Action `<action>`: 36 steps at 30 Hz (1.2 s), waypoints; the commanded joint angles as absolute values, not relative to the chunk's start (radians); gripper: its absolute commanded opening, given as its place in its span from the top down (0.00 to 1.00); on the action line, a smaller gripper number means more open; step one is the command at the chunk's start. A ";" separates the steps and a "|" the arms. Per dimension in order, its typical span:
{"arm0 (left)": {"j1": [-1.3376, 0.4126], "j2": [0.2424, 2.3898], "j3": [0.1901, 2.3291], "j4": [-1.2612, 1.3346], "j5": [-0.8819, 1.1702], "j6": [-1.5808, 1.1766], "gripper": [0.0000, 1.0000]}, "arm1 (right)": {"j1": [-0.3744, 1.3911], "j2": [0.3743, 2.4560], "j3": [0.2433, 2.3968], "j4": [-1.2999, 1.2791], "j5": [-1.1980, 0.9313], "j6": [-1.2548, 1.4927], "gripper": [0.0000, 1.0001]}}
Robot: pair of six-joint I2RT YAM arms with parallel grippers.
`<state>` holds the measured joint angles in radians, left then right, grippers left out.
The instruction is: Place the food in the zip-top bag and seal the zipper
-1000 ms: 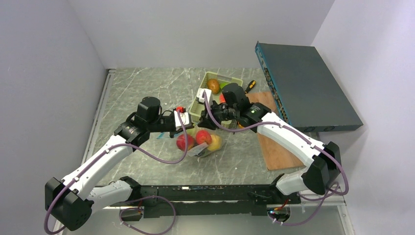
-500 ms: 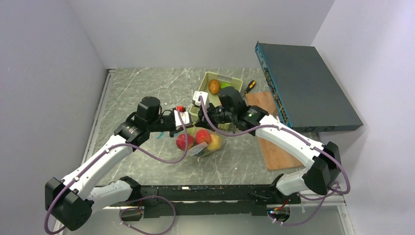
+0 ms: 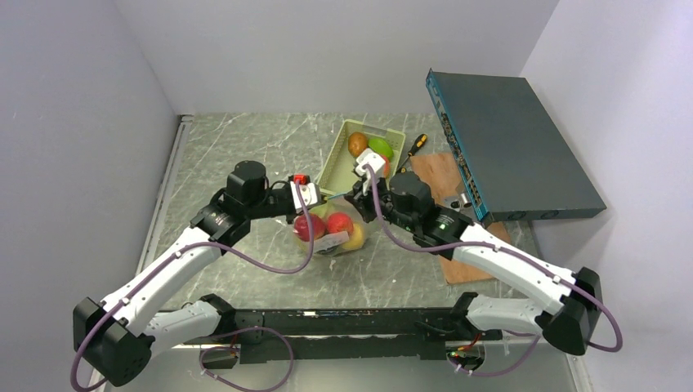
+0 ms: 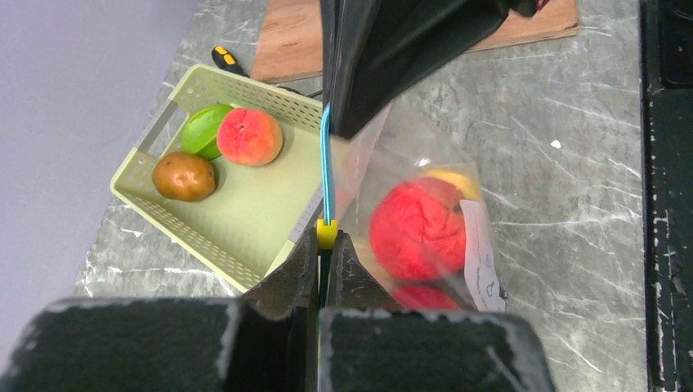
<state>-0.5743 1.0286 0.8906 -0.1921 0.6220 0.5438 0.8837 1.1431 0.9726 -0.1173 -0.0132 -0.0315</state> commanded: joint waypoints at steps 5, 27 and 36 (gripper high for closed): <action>-0.563 0.981 0.891 -0.215 0.553 0.536 1.00 | 0.845 0.977 0.913 -0.125 0.499 0.052 1.00; -0.563 0.963 0.852 -0.243 0.479 0.617 1.00 | 0.846 0.781 0.841 -0.313 0.625 0.157 1.00; -0.563 0.961 0.851 -0.260 0.494 0.625 0.96 | 0.847 0.740 0.839 -0.320 0.618 0.148 1.00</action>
